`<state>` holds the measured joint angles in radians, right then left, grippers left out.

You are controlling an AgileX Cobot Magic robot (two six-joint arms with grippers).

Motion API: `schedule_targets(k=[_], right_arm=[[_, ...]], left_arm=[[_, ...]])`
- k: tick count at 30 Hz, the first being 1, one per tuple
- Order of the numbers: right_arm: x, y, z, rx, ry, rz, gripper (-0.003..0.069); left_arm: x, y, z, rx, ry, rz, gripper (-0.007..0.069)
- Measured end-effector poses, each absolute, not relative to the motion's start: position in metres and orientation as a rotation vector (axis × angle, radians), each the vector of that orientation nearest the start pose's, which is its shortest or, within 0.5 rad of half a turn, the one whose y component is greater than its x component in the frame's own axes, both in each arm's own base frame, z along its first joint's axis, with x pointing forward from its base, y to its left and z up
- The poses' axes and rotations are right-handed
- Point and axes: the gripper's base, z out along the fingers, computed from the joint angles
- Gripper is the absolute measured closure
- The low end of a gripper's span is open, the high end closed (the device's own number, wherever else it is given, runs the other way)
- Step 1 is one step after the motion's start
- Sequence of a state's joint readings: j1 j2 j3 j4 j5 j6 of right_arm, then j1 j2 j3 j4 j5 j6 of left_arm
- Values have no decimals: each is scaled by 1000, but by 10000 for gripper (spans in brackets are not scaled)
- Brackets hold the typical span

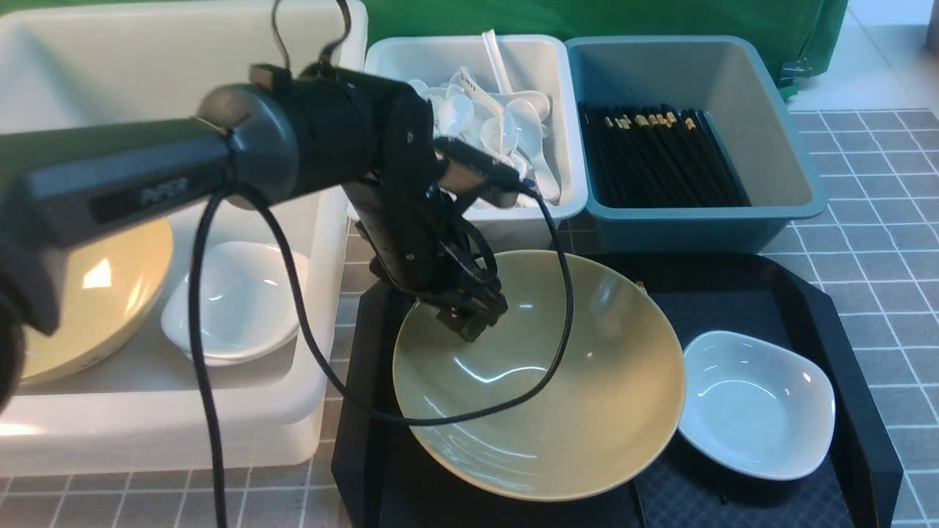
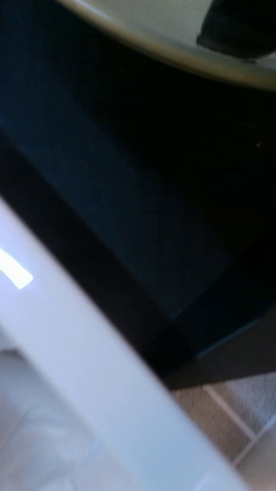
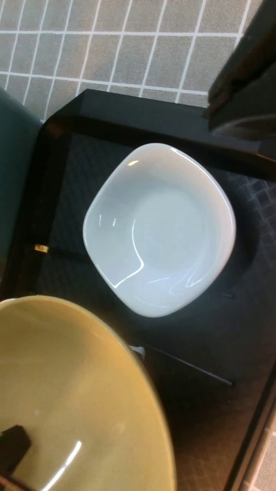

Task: On grey table put chopsticks spoon bowls plates into blue grey white boxes.
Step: 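Grasp the large bowl on the tray by its rim, then place the tan bowl onto the bowl stack in the left bin with the left gripper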

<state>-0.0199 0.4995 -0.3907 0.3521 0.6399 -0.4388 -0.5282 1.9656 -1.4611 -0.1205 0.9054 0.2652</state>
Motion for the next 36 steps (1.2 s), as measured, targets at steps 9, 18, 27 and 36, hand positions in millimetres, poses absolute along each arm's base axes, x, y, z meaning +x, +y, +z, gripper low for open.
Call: schedule_targets(k=[9, 18, 27, 36], right_arm=[[94, 17, 256, -259, 2174, 132, 624], [94, 17, 256, -259, 2174, 132, 621], [94, 17, 256, -259, 2174, 132, 619], [94, 17, 256, -258, 2171, 131, 615]], left_arm=[[340, -197, 243, 936, 2699, -454, 616], [331, -105, 359, 665, 2304, -804, 620], [301, 80, 397, -25, 2272, -388, 621], [294, 160, 332, -478, 2414, -136, 612]])
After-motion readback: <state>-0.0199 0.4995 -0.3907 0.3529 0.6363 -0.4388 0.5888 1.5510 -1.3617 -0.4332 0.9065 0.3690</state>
